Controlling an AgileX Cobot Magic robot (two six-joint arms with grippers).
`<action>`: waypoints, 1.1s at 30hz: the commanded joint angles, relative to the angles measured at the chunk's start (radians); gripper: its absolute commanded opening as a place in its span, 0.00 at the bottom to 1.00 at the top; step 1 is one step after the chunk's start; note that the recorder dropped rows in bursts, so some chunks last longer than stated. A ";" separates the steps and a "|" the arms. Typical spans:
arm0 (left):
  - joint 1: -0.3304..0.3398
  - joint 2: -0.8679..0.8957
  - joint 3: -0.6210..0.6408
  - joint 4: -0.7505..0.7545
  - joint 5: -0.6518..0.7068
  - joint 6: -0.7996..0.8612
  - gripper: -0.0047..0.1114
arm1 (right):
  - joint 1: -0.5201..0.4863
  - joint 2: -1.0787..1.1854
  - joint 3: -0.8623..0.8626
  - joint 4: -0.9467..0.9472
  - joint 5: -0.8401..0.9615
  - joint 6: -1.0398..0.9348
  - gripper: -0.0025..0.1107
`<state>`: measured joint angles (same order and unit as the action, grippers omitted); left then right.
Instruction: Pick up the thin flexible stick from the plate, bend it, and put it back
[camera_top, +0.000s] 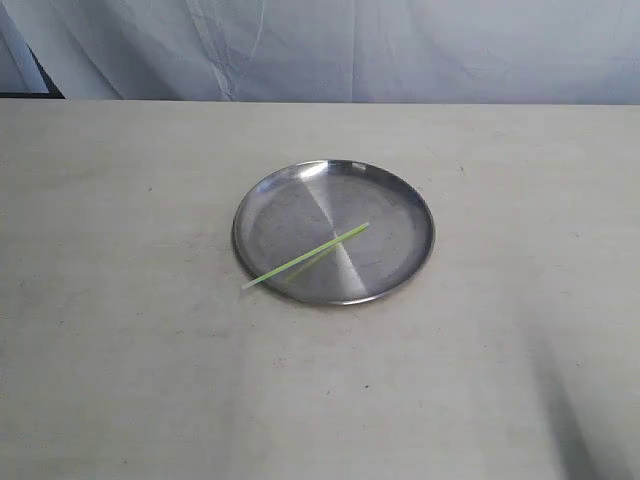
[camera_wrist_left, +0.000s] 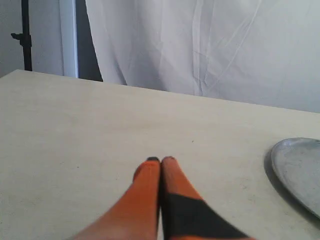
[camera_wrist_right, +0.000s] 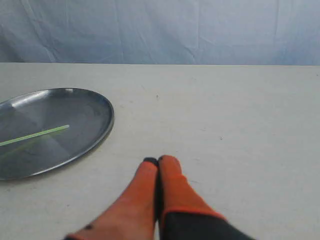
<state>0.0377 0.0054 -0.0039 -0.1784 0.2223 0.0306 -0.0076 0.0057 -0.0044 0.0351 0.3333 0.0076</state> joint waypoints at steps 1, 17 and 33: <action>-0.001 -0.005 0.004 0.005 -0.018 -0.002 0.04 | 0.004 -0.006 0.004 0.001 -0.009 -0.008 0.02; -0.001 -0.005 -0.062 -0.726 -0.005 -0.084 0.04 | 0.004 -0.006 0.004 0.001 -0.007 -0.008 0.02; -0.001 0.952 -0.870 -0.595 0.673 0.508 0.04 | 0.004 -0.006 0.004 0.001 -0.007 -0.008 0.02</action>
<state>0.0377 0.7971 -0.7988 -0.7989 0.8537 0.5200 -0.0076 0.0057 -0.0044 0.0369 0.3333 0.0076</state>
